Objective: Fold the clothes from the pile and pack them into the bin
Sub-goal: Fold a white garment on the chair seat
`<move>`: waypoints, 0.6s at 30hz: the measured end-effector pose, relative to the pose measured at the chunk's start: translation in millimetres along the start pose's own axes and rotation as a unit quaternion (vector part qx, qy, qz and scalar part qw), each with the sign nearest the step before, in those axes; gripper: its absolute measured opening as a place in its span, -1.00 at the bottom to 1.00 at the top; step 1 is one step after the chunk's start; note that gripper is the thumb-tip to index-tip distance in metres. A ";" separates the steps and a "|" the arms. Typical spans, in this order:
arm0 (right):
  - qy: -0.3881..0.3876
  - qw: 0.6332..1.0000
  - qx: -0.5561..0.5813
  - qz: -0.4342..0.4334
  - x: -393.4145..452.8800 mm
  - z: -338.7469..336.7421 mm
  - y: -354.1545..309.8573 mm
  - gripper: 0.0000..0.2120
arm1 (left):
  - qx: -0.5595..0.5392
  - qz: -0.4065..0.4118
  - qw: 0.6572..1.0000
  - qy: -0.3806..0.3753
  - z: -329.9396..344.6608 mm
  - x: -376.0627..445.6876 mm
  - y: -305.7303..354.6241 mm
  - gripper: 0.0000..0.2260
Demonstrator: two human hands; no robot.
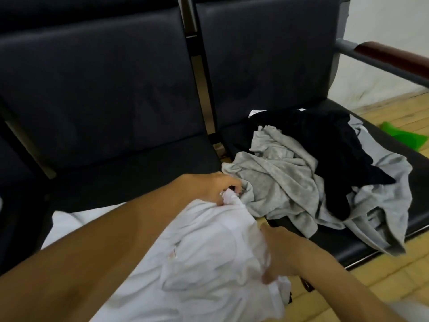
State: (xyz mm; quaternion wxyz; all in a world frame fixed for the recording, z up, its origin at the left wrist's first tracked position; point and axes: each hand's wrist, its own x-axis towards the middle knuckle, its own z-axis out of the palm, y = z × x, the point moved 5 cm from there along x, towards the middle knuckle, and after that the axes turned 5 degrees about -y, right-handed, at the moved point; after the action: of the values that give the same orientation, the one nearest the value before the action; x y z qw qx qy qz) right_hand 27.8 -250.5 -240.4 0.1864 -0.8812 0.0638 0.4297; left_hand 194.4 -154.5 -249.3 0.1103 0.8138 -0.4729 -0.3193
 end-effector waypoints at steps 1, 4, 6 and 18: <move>-0.009 1.000 -0.018 -0.010 -0.9 1.2 -0.2 -0.14 | -0.023 -0.007 1.000 0.003 -2.1 -4.8 -4.8 -0.93; -0.030 0.998 -0.033 -0.039 -1.0 8.7 -7.6 -0.40 | -0.076 -0.033 0.996 0.046 -9.0 -24.7 -16.9 -0.89; -0.025 0.998 -0.020 -0.057 0.5 12.0 -12.1 -0.60 | -0.144 -0.047 0.985 0.082 -13.7 -42.5 -23.0 -0.89; 0.089 0.865 0.389 -0.303 -77.2 -50.8 -41.3 -0.58 | -0.002 -0.177 0.941 0.288 -127.8 -270.3 1.0 -0.84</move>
State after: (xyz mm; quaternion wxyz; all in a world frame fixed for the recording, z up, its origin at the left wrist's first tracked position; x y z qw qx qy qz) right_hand 28.3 -235.5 -140.3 0.6286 -0.7478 -0.0279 0.2119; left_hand 179.2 56.5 -38.0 0.1854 0.9411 -0.2691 -0.0872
